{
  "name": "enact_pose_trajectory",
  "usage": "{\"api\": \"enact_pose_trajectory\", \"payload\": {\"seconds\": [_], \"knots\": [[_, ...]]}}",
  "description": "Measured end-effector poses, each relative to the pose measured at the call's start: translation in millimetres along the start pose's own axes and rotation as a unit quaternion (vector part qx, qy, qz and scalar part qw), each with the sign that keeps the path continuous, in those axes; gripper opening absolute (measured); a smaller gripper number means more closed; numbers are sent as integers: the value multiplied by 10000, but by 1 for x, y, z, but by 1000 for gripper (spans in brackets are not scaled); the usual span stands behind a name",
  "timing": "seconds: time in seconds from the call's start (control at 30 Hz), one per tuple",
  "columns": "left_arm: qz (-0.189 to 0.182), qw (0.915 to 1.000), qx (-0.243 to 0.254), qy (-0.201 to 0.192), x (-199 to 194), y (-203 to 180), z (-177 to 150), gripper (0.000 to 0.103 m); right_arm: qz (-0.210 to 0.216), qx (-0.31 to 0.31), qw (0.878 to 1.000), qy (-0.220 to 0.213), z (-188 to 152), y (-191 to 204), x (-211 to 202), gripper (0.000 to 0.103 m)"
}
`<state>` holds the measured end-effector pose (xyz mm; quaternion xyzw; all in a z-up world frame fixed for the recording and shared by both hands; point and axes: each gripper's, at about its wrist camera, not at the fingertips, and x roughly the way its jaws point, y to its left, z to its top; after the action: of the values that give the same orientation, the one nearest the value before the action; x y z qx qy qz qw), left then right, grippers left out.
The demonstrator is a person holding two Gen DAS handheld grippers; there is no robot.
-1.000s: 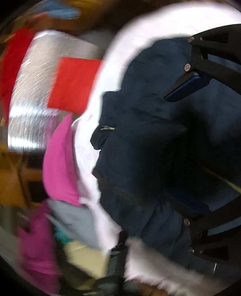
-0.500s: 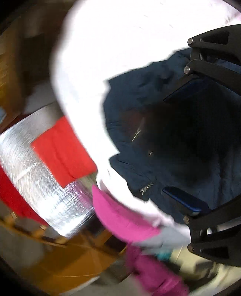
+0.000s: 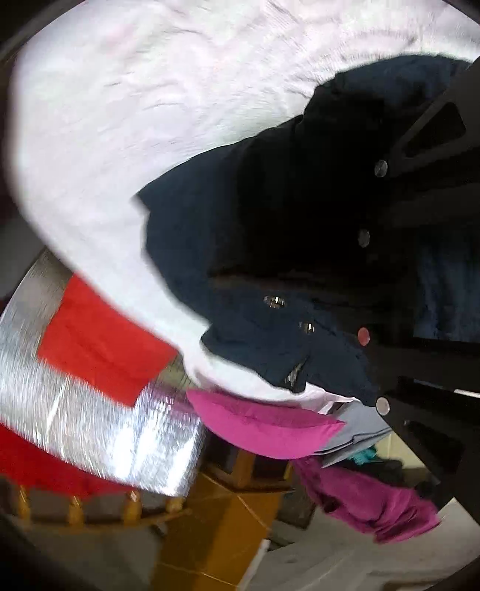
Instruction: Fold large clothes
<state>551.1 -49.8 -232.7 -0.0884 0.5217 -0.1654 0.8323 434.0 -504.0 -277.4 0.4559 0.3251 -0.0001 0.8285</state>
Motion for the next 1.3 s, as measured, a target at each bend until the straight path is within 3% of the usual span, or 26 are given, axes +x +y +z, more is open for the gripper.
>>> {"api": "enact_pose_trajectory", "payload": {"seconds": [0.07, 0.2, 0.33, 0.4, 0.43, 0.47, 0.57, 0.73, 0.87, 0.93, 1.0, 1.03, 1.13, 1.27, 1.3], "knots": [[66, 9999, 68, 47, 2, 0, -3, 65, -28, -338, 9994, -38, -8, 9, -13, 12], [152, 9995, -19, 276, 12, 6, -8, 65, -719, -605, 9953, 233, -21, -1, -5, 12], [73, 9997, 91, 196, 0, 6, -8, 65, -666, -696, 9947, 346, -16, -2, -12, 21], [-18, 9998, 205, 4, -12, 7, -4, 65, -542, -845, 9949, 135, -9, -2, -31, 44], [-63, 9998, 193, -55, -16, 8, -2, 65, -553, -895, 9944, -53, -5, -3, -41, 68], [-140, 9997, 132, -123, -21, 11, 2, 65, -604, -929, 9931, -374, 0, -5, -56, 82], [-275, 9994, -90, -201, -24, 17, 12, 67, -739, -871, 9918, -578, 19, -13, -66, 82], [-631, 9962, -522, 307, 9, 24, 19, 70, -855, -492, 9950, 133, 35, -43, -24, 82], [-735, 9956, -551, 187, 17, 25, 21, 70, -644, -484, 9944, 686, 31, -45, 12, 82], [-803, 9948, -598, 182, 19, 26, 21, 69, -695, -686, 9930, 660, 26, -42, 16, 82], [-759, 9958, -495, 139, 19, 24, 21, 61, -705, -907, 9906, 749, 21, -35, 20, 73], [-715, 9965, -411, 135, 20, 22, 20, 58, -782, -1037, 9882, 808, 19, -33, 20, 58], [-577, 9978, -299, 140, 24, 21, 18, 50, -1029, -1519, 9803, 734, 9, -22, 21, 45], [-547, 9976, -321, 264, 25, 22, 19, 53, -1263, -1621, 9766, 633, 3, -21, 21, 42], [-552, 9974, -329, 318, 26, 22, 20, 62, -1272, -1624, 9765, 623, 3, -20, 20, 41]]}}
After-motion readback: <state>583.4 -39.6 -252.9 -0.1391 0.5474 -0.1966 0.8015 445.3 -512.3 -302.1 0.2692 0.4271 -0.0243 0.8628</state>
